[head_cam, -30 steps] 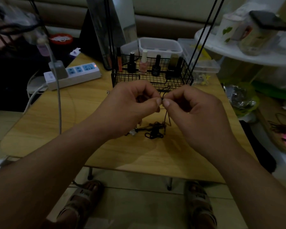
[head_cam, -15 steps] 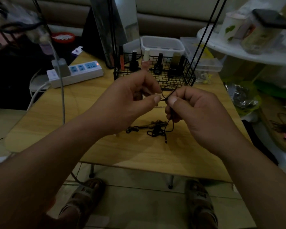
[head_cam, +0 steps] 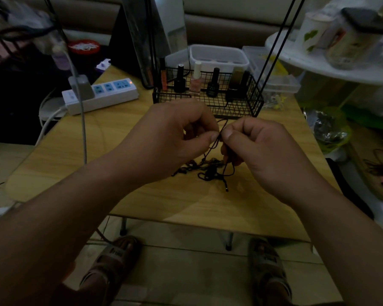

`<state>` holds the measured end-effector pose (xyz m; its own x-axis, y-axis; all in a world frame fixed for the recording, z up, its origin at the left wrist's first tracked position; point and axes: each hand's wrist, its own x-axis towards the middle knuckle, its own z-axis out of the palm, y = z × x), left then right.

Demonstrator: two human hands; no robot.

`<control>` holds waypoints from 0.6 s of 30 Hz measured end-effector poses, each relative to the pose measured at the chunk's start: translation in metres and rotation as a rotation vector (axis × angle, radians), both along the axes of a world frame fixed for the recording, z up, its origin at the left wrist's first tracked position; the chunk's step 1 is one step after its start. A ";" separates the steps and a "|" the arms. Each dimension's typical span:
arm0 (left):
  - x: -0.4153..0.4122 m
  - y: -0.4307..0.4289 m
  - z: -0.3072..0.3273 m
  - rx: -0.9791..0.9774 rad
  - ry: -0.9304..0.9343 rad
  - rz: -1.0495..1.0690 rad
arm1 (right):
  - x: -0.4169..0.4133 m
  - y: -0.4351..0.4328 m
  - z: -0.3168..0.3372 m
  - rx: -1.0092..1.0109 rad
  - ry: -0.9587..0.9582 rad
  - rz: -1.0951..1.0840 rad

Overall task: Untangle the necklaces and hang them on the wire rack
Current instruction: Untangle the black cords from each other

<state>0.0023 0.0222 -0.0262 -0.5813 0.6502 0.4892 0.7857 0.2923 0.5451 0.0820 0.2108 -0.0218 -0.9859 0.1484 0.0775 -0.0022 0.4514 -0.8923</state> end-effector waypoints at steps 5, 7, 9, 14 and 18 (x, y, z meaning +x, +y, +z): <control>0.000 0.000 0.000 -0.015 -0.029 0.016 | 0.001 -0.001 -0.001 0.034 0.020 -0.010; 0.001 0.000 -0.001 -0.028 -0.046 0.017 | 0.001 -0.001 -0.001 0.060 0.028 -0.012; 0.001 0.001 -0.001 -0.039 -0.059 0.021 | 0.002 -0.002 -0.001 0.082 0.040 -0.012; 0.001 0.001 0.000 -0.038 -0.093 0.025 | 0.003 -0.003 -0.001 0.102 0.059 -0.002; 0.004 0.002 -0.001 0.016 -0.157 0.038 | 0.003 -0.002 -0.001 0.043 0.055 0.016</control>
<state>0.0059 0.0244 -0.0267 -0.6757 0.6189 0.4004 0.6787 0.3103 0.6656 0.0846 0.2085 -0.0223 -0.9822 0.1277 0.1379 -0.0586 0.4892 -0.8702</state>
